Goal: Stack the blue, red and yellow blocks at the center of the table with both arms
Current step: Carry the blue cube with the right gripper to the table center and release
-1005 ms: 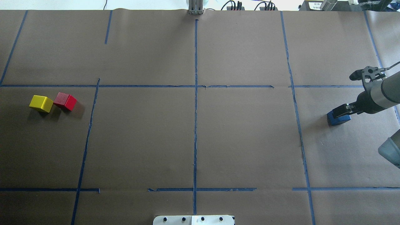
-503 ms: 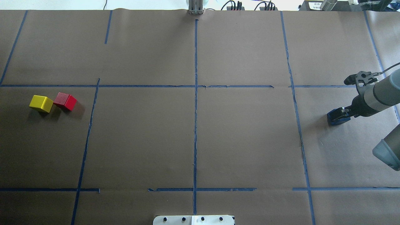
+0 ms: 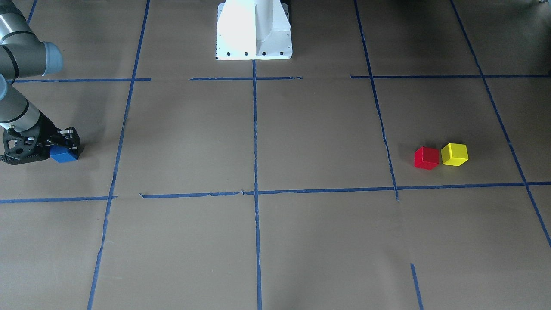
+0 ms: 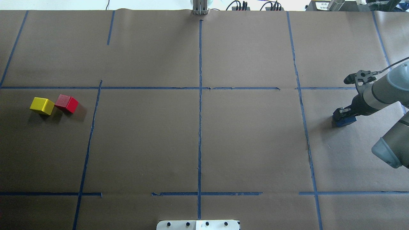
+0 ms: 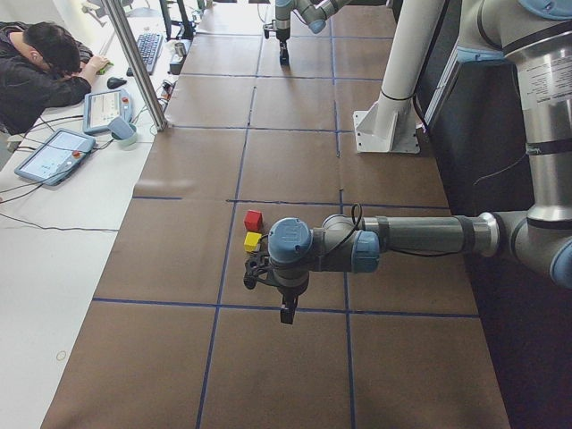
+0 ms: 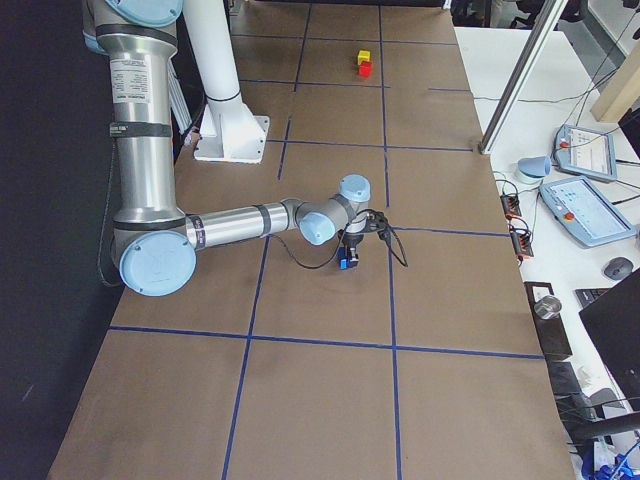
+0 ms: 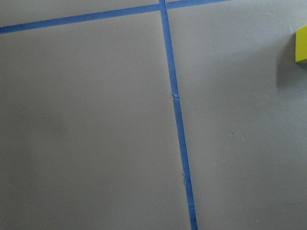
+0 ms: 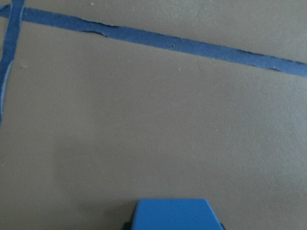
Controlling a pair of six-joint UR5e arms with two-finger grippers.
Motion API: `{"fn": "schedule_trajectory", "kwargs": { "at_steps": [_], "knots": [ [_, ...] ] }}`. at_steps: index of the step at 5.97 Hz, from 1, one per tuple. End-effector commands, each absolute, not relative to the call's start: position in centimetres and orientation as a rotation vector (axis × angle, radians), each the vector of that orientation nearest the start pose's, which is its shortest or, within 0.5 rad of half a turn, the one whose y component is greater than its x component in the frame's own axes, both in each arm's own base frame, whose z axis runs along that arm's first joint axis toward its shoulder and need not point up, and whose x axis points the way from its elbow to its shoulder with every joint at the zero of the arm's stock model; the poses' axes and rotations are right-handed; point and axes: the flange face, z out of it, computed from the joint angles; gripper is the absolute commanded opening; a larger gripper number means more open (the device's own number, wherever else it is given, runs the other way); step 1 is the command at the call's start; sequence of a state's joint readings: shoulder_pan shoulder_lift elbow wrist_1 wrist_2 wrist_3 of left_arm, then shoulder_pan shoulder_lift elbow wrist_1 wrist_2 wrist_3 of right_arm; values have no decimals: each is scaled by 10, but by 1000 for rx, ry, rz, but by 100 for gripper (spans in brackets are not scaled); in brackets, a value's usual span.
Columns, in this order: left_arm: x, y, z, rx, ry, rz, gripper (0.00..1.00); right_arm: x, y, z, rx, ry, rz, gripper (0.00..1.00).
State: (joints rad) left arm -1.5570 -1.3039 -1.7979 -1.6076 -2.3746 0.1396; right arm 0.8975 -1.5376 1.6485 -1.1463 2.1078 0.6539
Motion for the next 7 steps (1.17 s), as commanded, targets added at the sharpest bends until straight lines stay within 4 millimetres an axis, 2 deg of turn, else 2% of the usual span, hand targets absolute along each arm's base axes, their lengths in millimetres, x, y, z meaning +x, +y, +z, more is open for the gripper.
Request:
{"fn": "schedule_trajectory", "kwargs": {
  "at_steps": [1, 2, 3, 4, 5, 6, 7],
  "knots": [
    [-56, -380, 656, 51, 803, 145, 100, -268, -468, 526, 138, -776, -169, 13],
    [-56, -380, 655, 52, 803, 146, 100, -281, -482, 493, 166, -812, -147, 12],
    [-56, -381, 654, 55, 803, 147, 100, -333, -496, 433, 136, -843, -117, 13],
    [-56, -381, 654, 55, 803, 147, 100, -400, -505, 350, 104, -833, -61, 13],
    [-56, -381, 654, 55, 803, 147, 100, -459, -516, 290, 97, -838, 10, 13],
    [-56, -381, 654, 55, 803, 147, 100, -508, -518, 250, 80, -851, 48, 13],
    [-56, -380, 655, 52, 804, 146, 100, -558, -503, 216, 78, -848, 87, 13]
  ]
}}
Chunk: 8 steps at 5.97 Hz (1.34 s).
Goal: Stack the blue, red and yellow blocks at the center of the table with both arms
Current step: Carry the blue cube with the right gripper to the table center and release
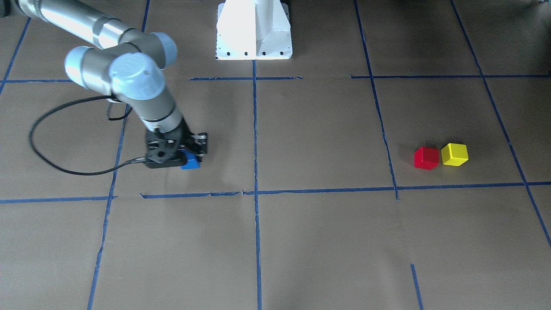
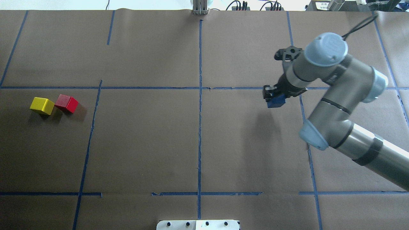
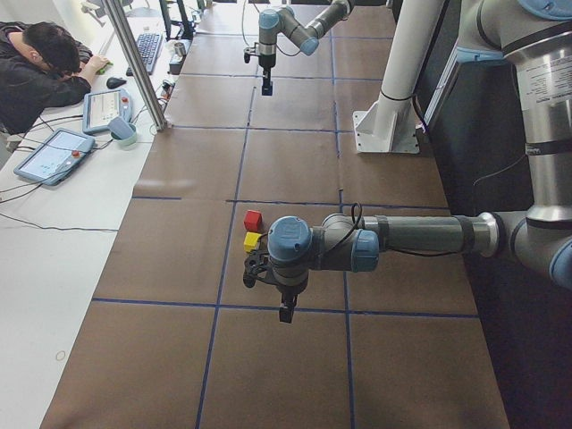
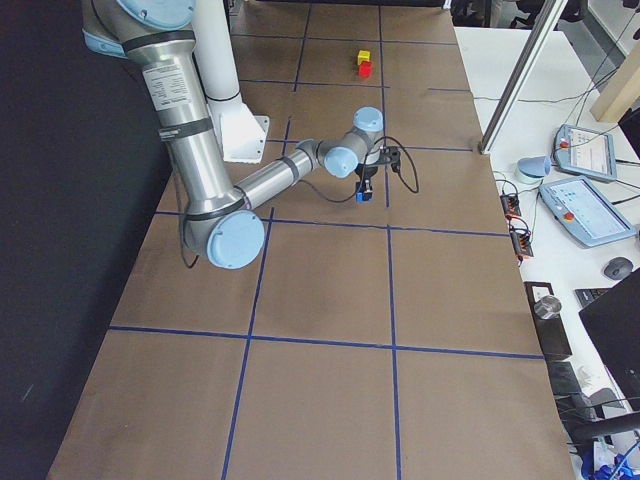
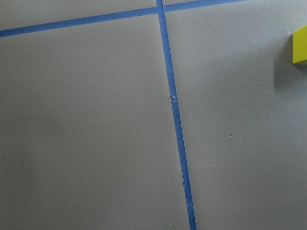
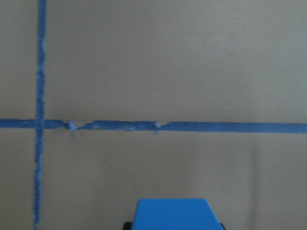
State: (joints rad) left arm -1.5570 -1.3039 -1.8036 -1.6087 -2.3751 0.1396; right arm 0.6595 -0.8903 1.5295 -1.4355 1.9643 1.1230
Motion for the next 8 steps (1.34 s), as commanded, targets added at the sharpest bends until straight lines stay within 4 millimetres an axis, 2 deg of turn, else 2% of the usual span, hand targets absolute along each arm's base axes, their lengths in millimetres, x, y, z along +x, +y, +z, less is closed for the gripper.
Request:
{"fn": "schedule_trajectory", "kwargs": {
  "at_steps": [1, 2, 4, 6, 7, 8],
  "knots": [
    [-56, -380, 655, 52, 804, 146, 100, -597, -489, 189, 58, -848, 116, 13],
    [-56, -380, 656, 49, 805, 144, 100, -634, -481, 176, 57, -823, 136, 14],
    [-56, -380, 657, 47, 805, 145, 100, -641, -475, 194, 48, -799, 127, 22],
    [-56, -379, 657, 48, 805, 144, 100, -641, -474, 210, 47, -780, 114, 24],
    [-56, -379, 657, 46, 805, 145, 100, -640, -475, 209, 49, -782, 112, 39],
    [-56, -379, 658, 44, 805, 144, 100, -641, -474, 205, 48, -787, 117, 99]
  ]
}}
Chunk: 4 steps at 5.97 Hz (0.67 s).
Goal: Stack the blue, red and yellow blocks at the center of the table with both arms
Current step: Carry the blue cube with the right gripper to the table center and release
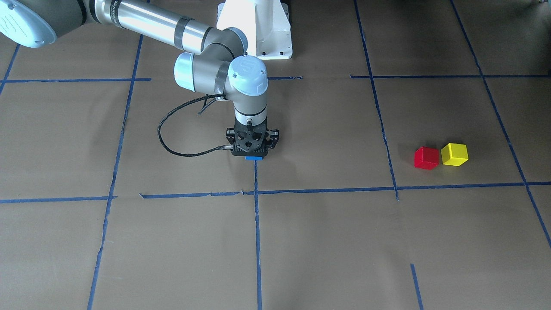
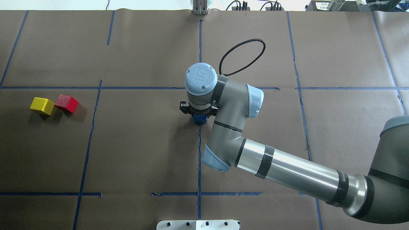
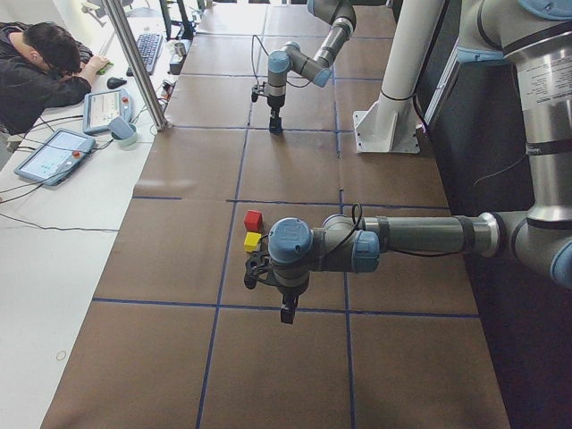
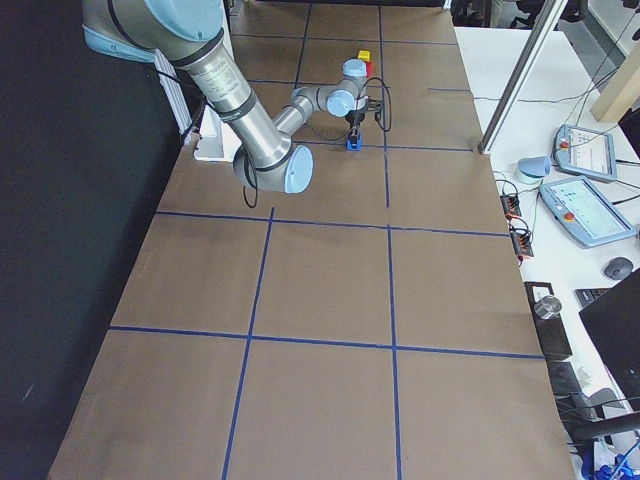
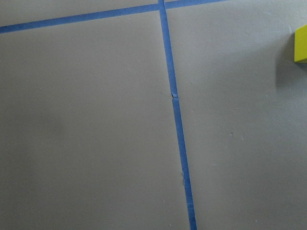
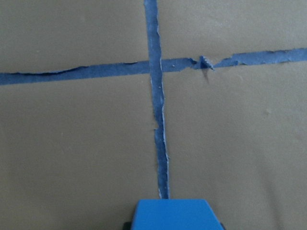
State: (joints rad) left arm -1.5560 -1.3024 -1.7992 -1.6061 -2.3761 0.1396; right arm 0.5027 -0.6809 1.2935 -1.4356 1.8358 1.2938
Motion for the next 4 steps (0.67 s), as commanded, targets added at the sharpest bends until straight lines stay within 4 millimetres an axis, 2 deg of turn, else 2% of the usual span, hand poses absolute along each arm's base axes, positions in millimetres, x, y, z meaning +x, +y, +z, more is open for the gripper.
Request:
{"fn": "schedule_trajectory", "kwargs": {
  "at_steps": [1, 2, 3, 4],
  "knots": [
    [-56, -379, 657, 46, 805, 143, 100, -639, -474, 200, 53, -794, 114, 100],
    [-56, -379, 657, 46, 805, 145, 100, -636, -476, 195, 59, -802, 116, 100],
    [-56, -380, 657, 47, 805, 145, 100, -617, -489, 182, 73, -826, 132, 100],
    [-56, -380, 657, 49, 805, 147, 100, -586, -514, 175, 64, -824, 167, 100]
  ]
}}
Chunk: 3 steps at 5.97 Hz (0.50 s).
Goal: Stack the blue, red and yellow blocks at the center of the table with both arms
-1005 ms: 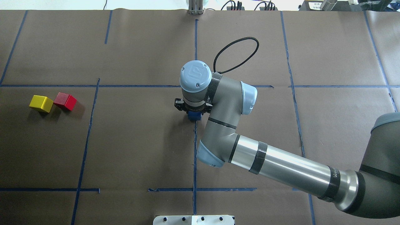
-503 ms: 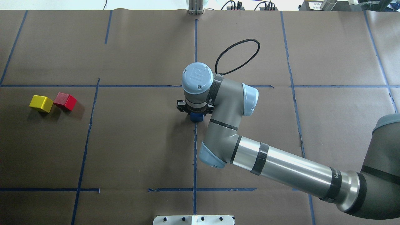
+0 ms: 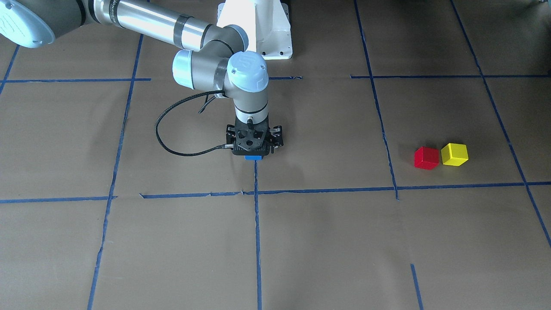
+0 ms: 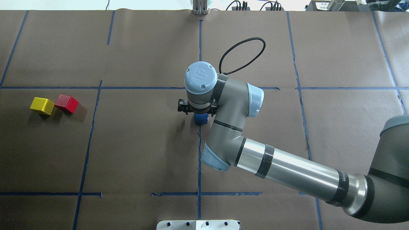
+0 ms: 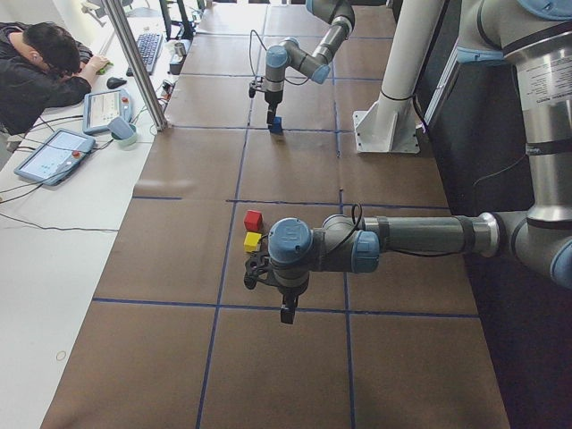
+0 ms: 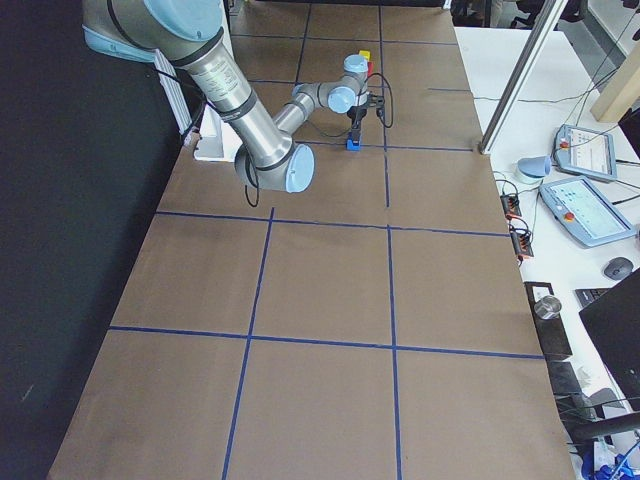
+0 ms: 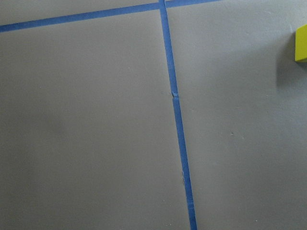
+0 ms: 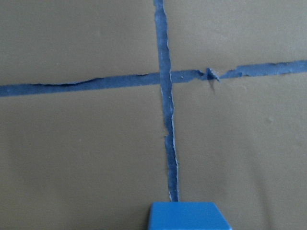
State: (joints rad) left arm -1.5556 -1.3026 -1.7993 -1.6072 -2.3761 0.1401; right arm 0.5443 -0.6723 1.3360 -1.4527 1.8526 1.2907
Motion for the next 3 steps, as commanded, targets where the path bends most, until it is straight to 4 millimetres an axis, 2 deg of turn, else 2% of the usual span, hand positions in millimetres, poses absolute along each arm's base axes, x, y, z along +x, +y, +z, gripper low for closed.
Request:
{"fn": "schedule_trajectory", "kwargs": {
  "at_steps": [1, 2, 3],
  "knots": [
    [-56, -379, 659, 45, 805, 145, 100, -547, -550, 186, 52, -811, 131, 100],
    [-56, -380, 659, 46, 805, 146, 100, -504, -584, 216, 44, -805, 80, 100],
    [-56, -380, 658, 49, 805, 147, 100, -445, -616, 269, -2, -808, 39, 100]
  ]
}}
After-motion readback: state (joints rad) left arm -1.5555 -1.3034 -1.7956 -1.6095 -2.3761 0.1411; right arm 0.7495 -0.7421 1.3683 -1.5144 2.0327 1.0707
